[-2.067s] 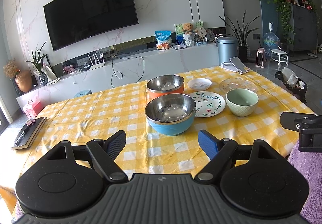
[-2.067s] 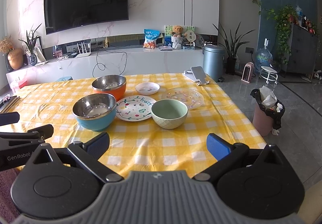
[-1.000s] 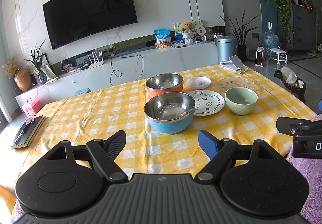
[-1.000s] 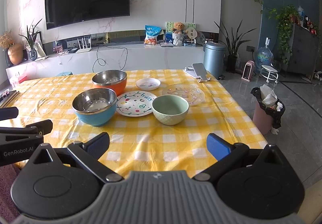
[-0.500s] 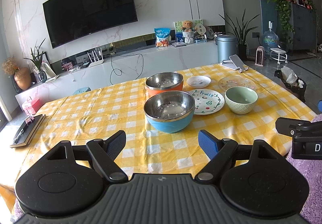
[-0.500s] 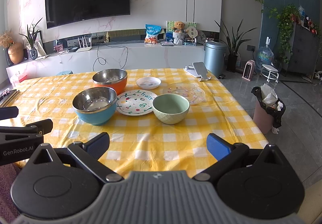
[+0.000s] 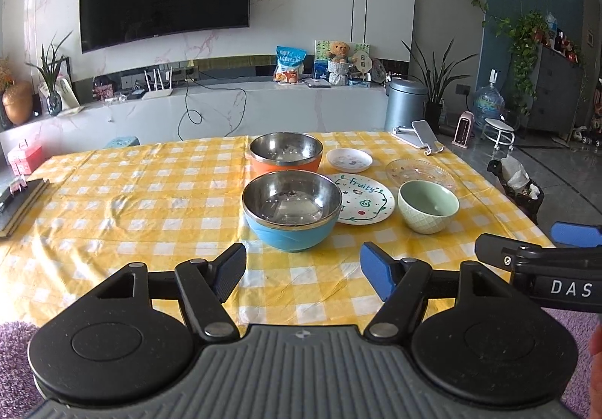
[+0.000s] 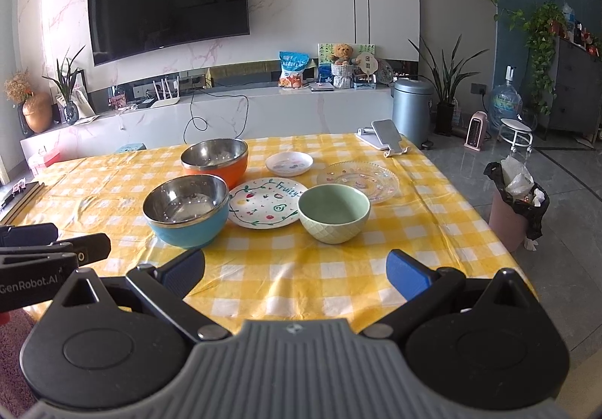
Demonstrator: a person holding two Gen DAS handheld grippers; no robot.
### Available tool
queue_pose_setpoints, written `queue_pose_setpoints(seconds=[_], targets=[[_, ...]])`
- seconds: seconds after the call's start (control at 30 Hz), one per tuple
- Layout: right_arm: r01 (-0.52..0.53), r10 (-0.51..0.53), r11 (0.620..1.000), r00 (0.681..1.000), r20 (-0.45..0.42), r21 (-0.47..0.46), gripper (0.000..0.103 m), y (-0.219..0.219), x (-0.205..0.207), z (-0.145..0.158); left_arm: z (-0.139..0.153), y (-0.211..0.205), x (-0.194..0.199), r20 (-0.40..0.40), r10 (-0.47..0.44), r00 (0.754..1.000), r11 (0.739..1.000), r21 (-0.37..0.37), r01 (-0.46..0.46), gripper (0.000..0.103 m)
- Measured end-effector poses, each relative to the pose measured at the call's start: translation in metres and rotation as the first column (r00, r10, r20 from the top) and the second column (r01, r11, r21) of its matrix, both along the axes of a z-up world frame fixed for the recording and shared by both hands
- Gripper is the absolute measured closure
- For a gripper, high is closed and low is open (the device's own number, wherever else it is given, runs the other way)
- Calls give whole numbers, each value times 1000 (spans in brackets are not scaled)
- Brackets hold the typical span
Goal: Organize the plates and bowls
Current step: 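Move the left gripper to the blue-bottomed steel bowl and grasp its rim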
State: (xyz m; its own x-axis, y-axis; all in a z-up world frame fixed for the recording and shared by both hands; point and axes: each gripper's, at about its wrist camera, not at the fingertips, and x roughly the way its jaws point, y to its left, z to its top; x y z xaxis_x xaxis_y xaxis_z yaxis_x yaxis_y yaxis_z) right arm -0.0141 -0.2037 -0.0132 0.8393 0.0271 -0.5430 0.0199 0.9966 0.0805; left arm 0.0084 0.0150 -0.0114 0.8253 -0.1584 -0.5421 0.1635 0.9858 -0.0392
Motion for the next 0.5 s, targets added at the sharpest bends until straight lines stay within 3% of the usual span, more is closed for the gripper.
queue_pose_setpoints(seconds=[0.07, 0.4, 0.43, 0.5], targets=[[0, 0, 1000, 1000, -7, 15, 3, 1, 8, -1, 0, 6, 8, -22, -4, 1000, 999, -48, 3, 21], [-57, 57, 998, 998, -41, 4, 4, 22, 63, -1, 9, 32, 60, -88, -19, 996, 987, -161, 4, 46], [-62, 62, 998, 997, -47, 0, 6, 25, 71, -1, 9, 35, 66, -99, -7, 995, 985, -174, -10, 48], [-71, 71, 997, 995, -66, -2, 19, 29, 85, -2, 8, 42, 79, -124, 27, 992, 980, -193, -51, 53]])
